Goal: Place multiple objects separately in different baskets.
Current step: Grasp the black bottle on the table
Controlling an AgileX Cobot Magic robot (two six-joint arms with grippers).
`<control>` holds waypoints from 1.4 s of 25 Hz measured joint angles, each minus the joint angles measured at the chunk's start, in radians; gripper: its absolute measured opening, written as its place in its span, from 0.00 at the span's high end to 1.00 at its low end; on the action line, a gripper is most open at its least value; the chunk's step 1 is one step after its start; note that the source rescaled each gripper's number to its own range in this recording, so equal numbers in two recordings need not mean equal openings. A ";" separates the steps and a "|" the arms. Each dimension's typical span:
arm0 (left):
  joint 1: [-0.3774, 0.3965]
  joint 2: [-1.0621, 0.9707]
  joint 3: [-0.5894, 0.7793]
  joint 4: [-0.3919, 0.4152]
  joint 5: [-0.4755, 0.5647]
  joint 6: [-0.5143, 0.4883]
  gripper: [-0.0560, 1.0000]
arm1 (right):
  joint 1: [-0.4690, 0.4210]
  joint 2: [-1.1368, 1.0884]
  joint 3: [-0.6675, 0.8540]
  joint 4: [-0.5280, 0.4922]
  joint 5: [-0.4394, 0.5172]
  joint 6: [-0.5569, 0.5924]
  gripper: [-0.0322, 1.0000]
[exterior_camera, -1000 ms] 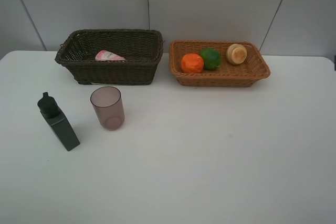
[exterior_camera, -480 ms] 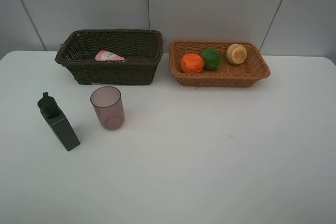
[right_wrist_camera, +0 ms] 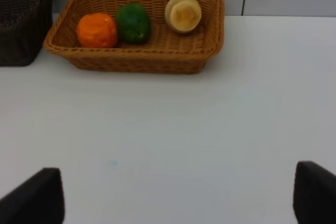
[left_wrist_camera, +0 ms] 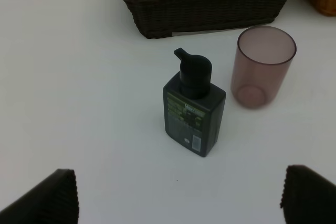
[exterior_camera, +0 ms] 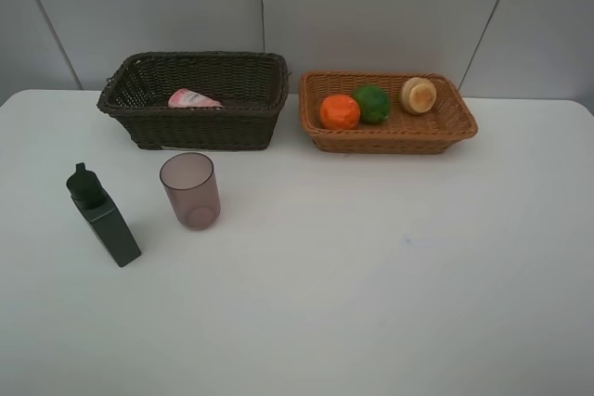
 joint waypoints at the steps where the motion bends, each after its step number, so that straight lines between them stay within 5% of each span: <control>1: 0.000 0.000 0.000 0.000 0.000 0.000 0.00 | -0.009 0.000 0.000 -0.004 0.000 0.000 0.12; 10: 0.000 0.000 0.000 0.000 0.000 0.000 0.00 | -0.157 0.000 0.000 -0.020 0.000 0.000 0.12; 35: 0.000 0.000 0.000 0.004 0.000 0.000 0.00 | -0.160 0.000 0.000 -0.020 0.000 0.000 0.12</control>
